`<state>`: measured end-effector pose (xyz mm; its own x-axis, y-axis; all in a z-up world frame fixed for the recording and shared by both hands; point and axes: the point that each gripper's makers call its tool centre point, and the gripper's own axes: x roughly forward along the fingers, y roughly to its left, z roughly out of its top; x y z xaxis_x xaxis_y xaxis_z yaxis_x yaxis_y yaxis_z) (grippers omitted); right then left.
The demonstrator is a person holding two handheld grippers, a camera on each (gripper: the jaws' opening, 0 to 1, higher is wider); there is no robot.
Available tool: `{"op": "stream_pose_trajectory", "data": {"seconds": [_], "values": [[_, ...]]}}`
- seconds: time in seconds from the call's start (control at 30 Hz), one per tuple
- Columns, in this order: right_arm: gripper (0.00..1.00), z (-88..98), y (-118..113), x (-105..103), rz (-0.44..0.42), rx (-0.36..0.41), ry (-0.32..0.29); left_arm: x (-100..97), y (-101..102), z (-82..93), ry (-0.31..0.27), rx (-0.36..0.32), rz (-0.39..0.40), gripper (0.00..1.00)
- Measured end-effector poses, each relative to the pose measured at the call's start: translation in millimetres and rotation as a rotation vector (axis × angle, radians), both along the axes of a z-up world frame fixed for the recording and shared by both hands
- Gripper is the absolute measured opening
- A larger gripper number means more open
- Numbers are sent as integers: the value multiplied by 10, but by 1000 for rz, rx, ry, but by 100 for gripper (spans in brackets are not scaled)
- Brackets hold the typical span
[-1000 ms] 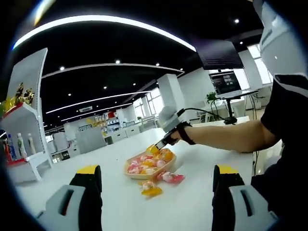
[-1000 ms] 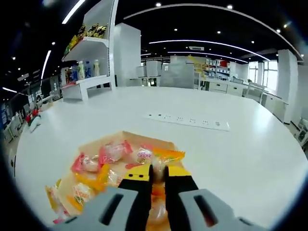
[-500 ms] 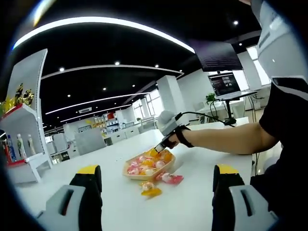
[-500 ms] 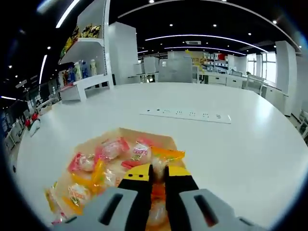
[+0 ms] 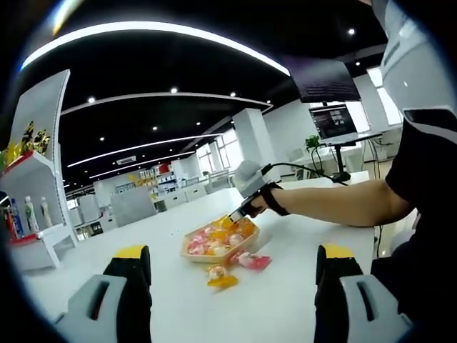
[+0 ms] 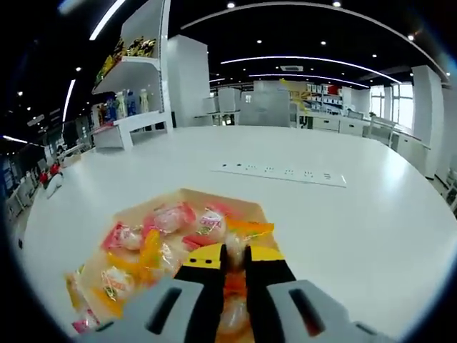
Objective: Pick up the marshmallows scattered on the table and place them into the bowl on the table
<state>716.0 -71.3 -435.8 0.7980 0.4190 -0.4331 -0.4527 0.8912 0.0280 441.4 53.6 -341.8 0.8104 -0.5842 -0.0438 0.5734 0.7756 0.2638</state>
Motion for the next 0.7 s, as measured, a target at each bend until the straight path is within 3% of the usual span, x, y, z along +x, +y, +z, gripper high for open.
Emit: {"op": "stream_pose_trajectory", "data": {"seconds": [0.17,0.7], "values": [[10,12,-9,99,3,-4,-8,-4,-10,-3,1,-1,-2,95],[11,34,-29,144,11,-24,-36,-29,-41,-43,13,0,-5,95]]}}
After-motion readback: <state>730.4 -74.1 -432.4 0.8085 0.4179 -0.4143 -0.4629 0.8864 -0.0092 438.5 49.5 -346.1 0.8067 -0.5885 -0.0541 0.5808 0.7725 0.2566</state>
